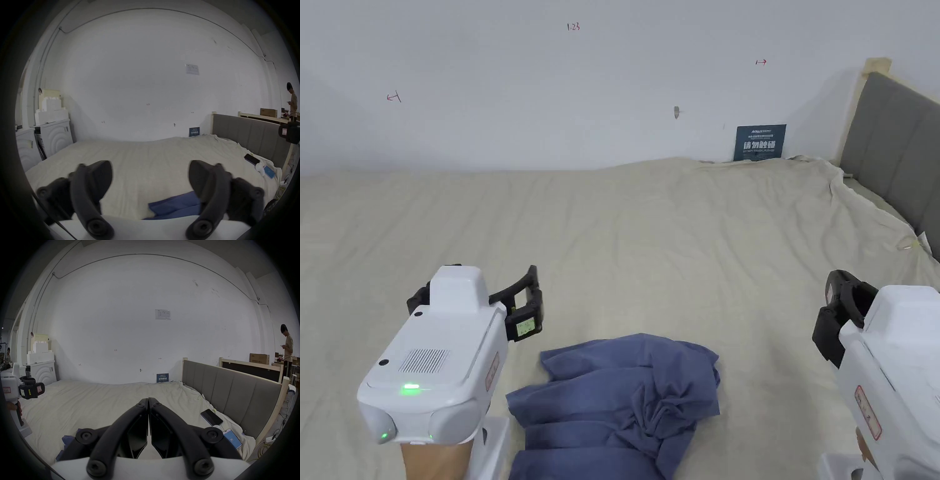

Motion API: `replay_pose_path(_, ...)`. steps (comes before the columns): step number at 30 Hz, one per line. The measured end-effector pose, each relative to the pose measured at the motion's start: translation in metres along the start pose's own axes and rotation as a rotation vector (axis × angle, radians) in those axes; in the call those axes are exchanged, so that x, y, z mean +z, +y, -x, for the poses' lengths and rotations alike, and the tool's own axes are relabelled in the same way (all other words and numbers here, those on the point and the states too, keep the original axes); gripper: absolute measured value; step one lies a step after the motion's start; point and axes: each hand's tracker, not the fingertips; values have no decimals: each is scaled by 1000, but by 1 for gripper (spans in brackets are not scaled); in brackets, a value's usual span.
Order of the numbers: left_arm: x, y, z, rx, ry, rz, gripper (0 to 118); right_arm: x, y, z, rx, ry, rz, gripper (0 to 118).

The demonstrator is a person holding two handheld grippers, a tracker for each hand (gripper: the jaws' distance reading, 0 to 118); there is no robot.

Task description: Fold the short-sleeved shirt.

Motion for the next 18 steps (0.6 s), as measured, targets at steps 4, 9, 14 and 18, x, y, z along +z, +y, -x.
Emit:
replay_pose_path(4,2,-8,8,-4,-8,21,32,0,-2,2,0,6,0,0)
replay_pose_path(9,2,-16,12,50,-40,103,0,-1,-4,6,2,16,4,0)
replay_pose_path(14,0,-17,12,48,-35,109,0,-3,-5,7,3,22,7,0)
replay_pose_path(18,-14,-17,14,42,-42,182,0,-7,-7,6,2,22,12,0)
